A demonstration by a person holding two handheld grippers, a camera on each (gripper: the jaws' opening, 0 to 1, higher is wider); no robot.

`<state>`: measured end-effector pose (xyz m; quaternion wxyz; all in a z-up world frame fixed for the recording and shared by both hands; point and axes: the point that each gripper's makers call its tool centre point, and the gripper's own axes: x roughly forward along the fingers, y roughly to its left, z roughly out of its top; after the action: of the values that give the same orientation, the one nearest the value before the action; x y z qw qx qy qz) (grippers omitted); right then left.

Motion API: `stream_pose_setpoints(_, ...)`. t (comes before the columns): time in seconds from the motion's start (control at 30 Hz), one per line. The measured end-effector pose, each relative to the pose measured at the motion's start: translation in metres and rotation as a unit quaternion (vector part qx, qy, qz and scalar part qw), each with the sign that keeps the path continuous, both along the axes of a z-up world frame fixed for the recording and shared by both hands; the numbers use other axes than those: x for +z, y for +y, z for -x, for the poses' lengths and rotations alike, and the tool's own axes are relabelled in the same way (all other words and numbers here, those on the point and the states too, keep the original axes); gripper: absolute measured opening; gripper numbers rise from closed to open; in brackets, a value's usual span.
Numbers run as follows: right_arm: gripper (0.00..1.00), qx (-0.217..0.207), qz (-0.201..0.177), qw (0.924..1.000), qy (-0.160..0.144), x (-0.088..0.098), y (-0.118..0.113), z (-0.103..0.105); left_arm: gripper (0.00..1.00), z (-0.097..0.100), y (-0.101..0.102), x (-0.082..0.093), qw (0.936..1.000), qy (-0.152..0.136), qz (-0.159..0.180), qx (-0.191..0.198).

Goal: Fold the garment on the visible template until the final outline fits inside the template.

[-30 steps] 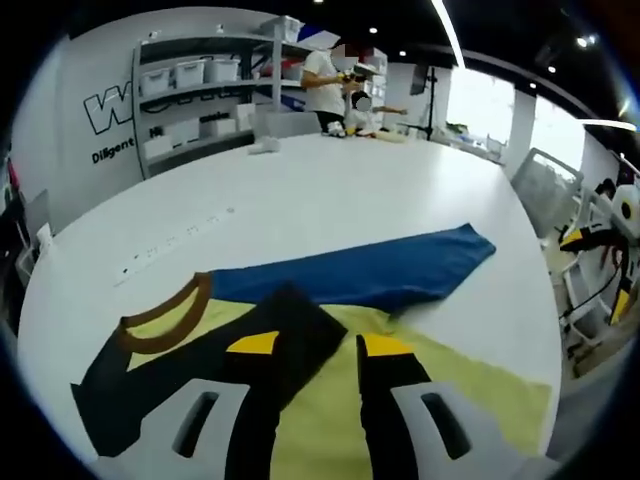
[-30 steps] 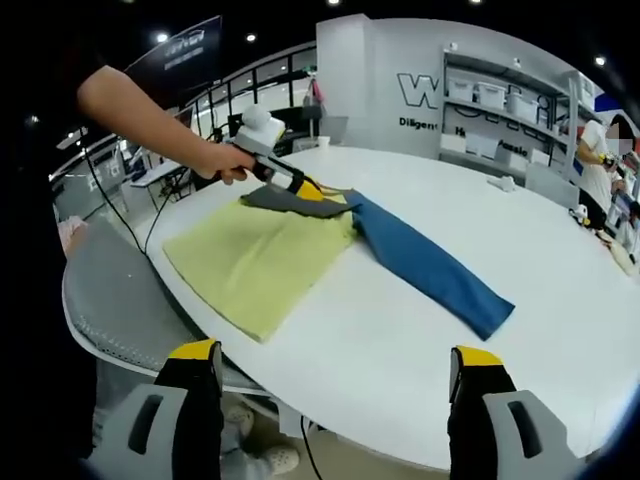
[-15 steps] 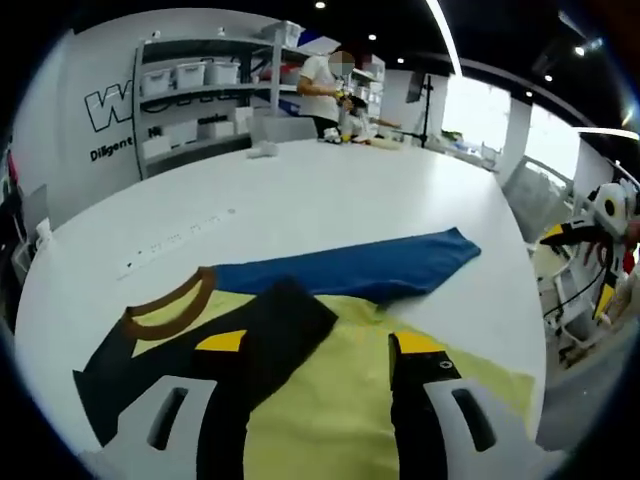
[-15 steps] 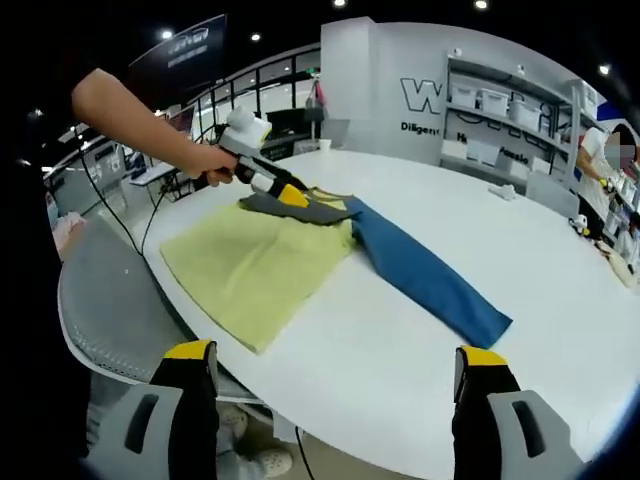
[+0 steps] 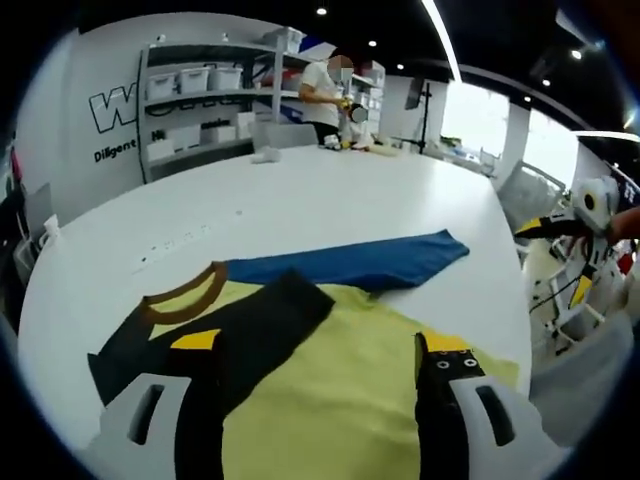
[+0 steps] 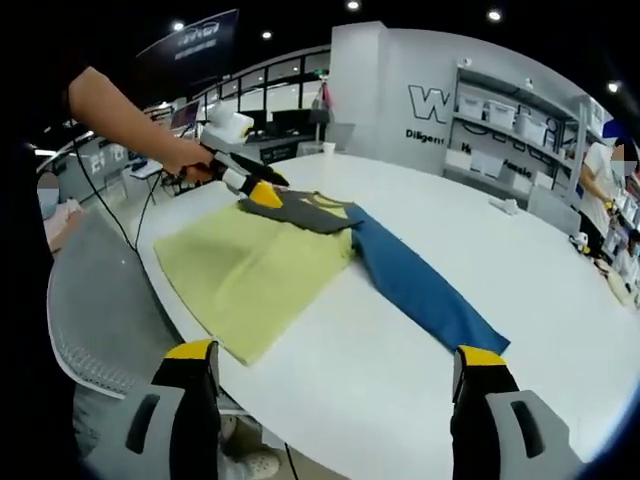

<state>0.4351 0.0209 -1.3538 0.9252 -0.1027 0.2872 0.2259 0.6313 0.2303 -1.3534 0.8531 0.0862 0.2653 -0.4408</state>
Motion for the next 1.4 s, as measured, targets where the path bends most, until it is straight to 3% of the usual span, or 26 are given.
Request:
stream_pose_setpoints(0.23, 0.94, -0.002, 0.037, 0.9993, -0.006, -0.004, -0.012, -0.013, 0.95, 0.015, 0.024, 0.010, 0.9999, 0.016, 0.004, 0.003)
stream_pose_setpoints(0.5, 0.92, -0.008, 0.041, 0.9991, -0.005, -0.009, -0.019, -0.029, 0.96, 0.032, 0.051, 0.032, 0.9997, -0.021, -0.002, -0.007)
stream_pose_setpoints(0.73, 0.87, 0.003, 0.058, 0.9983, 0.003, -0.017, -0.020, -0.034, 0.99, 0.047, 0.073, 0.030, 0.9992, -0.031, -0.020, -0.014)
stream_pose_setpoints(0.97, 0.72, 0.006, 0.095, 0.9955, 0.005, -0.023, -0.031, -0.042, 0.99, 0.054, 0.094, 0.043, 0.9991, -0.038, 0.006, 0.015)
stream_pose_setpoints(1.2, 0.70, -0.042, 0.051, 0.9978, 0.011, -0.021, -0.046, -0.060, 0.99, 0.066, 0.118, 0.047, 0.9978, -0.044, 0.025, 0.044)
stream_pose_setpoints(1.4, 0.66, -0.067, 0.048, 0.9963, 0.024, -0.026, -0.064, -0.070, 0.99, 0.080, 0.132, 0.045, 0.9971, -0.048, 0.025, 0.053)
